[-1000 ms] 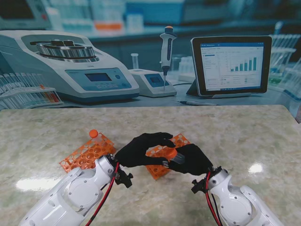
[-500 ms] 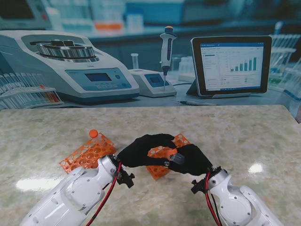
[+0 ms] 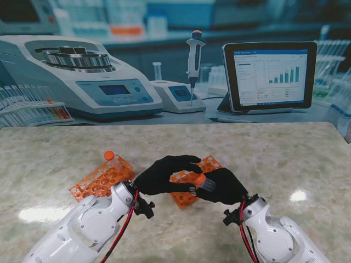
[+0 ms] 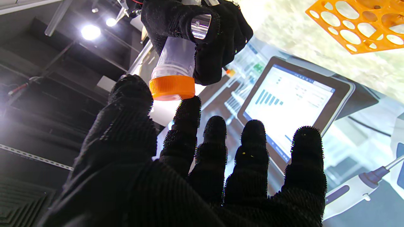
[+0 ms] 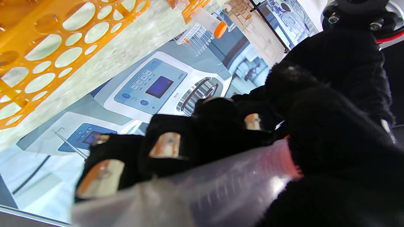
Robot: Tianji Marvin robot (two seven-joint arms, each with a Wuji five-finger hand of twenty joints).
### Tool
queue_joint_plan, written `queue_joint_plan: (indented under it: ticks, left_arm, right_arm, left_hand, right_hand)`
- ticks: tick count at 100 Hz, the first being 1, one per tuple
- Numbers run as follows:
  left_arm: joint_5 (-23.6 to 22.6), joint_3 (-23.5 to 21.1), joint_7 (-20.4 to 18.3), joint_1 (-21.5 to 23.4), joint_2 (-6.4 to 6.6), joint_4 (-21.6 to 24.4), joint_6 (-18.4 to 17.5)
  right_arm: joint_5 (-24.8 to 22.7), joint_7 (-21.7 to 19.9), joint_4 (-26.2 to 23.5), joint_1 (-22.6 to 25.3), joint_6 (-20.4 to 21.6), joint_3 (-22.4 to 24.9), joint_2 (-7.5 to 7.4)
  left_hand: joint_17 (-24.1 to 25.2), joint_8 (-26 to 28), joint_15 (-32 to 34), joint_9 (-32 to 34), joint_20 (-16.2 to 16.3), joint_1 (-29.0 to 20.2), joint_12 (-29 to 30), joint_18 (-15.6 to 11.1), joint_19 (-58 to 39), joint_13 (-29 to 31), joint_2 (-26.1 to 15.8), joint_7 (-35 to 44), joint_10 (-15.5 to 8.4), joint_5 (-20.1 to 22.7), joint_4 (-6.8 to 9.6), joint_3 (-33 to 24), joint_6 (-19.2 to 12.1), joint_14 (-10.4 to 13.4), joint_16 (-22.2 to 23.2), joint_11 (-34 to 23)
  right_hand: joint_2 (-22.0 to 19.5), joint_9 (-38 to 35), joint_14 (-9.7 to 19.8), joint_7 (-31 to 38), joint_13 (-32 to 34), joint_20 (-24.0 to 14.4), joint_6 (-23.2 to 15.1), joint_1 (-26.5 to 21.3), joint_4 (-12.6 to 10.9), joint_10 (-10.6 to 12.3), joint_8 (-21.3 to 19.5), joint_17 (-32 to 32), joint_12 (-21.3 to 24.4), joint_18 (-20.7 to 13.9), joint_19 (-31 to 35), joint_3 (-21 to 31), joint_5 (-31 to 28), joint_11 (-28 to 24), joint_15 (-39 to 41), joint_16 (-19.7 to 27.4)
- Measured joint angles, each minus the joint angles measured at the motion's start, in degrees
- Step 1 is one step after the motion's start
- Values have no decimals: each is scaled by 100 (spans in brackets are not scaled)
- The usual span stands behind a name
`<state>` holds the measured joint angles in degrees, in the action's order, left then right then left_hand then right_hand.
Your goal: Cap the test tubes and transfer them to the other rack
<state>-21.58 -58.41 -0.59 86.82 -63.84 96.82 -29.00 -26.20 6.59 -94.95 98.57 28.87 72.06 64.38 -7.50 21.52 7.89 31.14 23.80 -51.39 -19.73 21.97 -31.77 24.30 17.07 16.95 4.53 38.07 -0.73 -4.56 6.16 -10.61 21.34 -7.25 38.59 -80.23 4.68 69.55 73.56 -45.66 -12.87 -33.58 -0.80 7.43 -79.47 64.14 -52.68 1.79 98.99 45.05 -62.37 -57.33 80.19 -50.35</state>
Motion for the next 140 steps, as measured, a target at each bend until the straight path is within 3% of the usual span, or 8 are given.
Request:
queue_joint_plan:
  ticks: [18,45,104,140]
  left_arm:
    - [-71,-78,41,73,1,49,-16]
    - [-74,-66,58,66,8,51,-14]
    - [-114,-2,248,9,-30,-14,-41]
    - [-127,48,238,-47,-34,-79,-48]
  right_arm:
    - [-4,2,-2,3,-2,0,1]
    - [-5,3,-2,3,-7,0,1]
    - [1,4,-8,2,-12,25,1]
    - [3,3,-9,2,-12,25,1]
  left_hand:
    - [-10,348,10,51,0,-155,0,0,-5,87,-1,281,0,0,-18,-1,2,3,52,-11]
    - [-53,348,11,51,0,-291,0,0,-22,87,-17,293,0,0,-17,-5,3,7,69,-44]
    - [-2,-418,17,50,0,-281,0,0,-24,87,-117,-211,0,-97,-17,-7,-116,20,129,-44]
    - [26,-558,17,-59,0,-97,46,0,-24,74,396,-353,0,-160,-22,15,-107,22,129,-42]
  right_hand:
    - [0,0,0,0,0,0,0,0,0,0,0,0,0,0,0,0,0,0,0,0]
    - [0,0,0,0,0,0,0,0,0,0,0,0,0,0,0,0,0,0,0,0]
    - [0,0,0,0,0,0,0,0,0,0,0,0,0,0,0,-1,0,0,0,0]
    - [0,0,0,0,0,0,0,0,0,0,0,0,0,0,0,-1,0,0,0,0]
